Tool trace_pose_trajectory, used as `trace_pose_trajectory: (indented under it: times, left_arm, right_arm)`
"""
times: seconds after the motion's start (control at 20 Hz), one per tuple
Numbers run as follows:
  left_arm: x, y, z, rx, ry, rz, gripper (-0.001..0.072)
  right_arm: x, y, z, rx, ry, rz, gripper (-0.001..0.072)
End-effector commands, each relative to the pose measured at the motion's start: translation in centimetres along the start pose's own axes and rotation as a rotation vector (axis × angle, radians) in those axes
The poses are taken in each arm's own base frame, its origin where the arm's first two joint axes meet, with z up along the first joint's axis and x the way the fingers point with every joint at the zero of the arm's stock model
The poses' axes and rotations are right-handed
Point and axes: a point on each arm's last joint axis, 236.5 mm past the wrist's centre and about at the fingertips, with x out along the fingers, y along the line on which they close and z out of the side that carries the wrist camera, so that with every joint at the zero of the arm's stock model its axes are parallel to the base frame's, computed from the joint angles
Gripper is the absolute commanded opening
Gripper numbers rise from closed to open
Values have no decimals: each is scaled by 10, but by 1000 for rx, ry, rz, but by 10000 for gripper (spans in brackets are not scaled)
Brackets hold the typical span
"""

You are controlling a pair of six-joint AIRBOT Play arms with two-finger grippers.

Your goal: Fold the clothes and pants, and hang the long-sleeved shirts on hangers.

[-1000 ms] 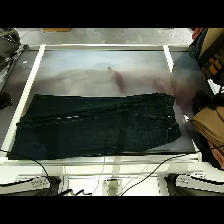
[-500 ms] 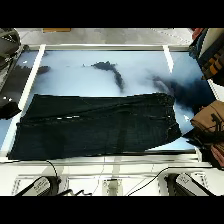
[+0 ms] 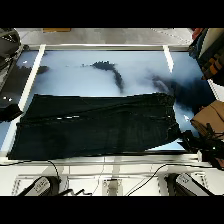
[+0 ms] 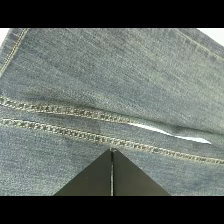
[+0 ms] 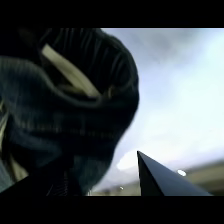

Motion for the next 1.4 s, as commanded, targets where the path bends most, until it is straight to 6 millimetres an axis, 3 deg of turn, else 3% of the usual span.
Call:
trace_pose_trajectory:
  times: [0.0,0.05,0.1,0.15,0.2,0.3,0.35,0.4,0.5,0.75,0.85,0.9,1.1,1.25,1.35]
  left_arm:
    - [0,1,-1,-9,3,4,77]
    - [0,3,-5,-5,20,11,253]
    - [-1,6,-10,-15,41,25,490]
    - [-1,12,-17,-33,70,53,548]
    - [-3,22,-28,-31,113,94,544]
    - [-10,45,-55,-26,224,189,529]
    - [-15,59,-70,-48,274,234,526]
    - [-20,69,-82,-82,299,253,516]
    - [-28,85,-107,-182,315,269,431]
    - [-37,123,-195,-543,391,295,443]
    - [-35,134,-222,-657,389,297,614]
    - [-34,139,-227,-697,366,291,617]
    - [-25,152,-219,-732,244,266,613]
    - [-9,151,-212,-776,194,229,608]
    - [1,149,-199,-787,132,182,529]
  right_arm:
    - [16,10,15,-21,-62,104,451]
    - [17,16,21,-42,-82,137,449]
    - [16,23,27,-67,-112,165,426]
    - [14,28,34,-86,-143,184,370]
    - [13,33,39,-106,-170,204,362]
    - [10,40,46,-126,-205,233,114]
    - [9,41,47,-127,-208,237,31]
    - [9,41,47,-128,-207,237,31]
    - [9,41,47,-127,-208,237,32]
    - [9,42,46,-127,-205,241,31]
    - [9,43,46,-127,-204,243,31]
    - [9,43,46,-127,-204,243,31]
    - [9,42,46,-127,-204,242,32]
    - [9,43,46,-127,-203,243,31]
    - [8,45,44,-132,-196,253,31]
